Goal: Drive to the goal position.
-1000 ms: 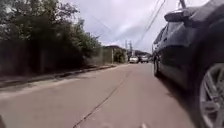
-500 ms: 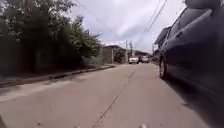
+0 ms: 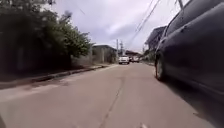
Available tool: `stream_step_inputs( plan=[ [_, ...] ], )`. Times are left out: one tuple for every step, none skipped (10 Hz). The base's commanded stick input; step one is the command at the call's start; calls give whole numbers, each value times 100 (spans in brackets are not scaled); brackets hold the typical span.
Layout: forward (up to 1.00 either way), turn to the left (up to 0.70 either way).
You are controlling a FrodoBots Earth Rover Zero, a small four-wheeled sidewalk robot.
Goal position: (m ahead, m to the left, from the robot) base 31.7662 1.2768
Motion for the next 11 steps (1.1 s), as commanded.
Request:
stream_step_inputs(
  plan=[
    [100,-39],
    [100,-39],
    [100,-39],
    [100,-39],
    [100,-39],
    [100,-39],
    [100,-31],
    [100,0],
    [100,0],
    [100,0],
    [100,0]
  ],
)
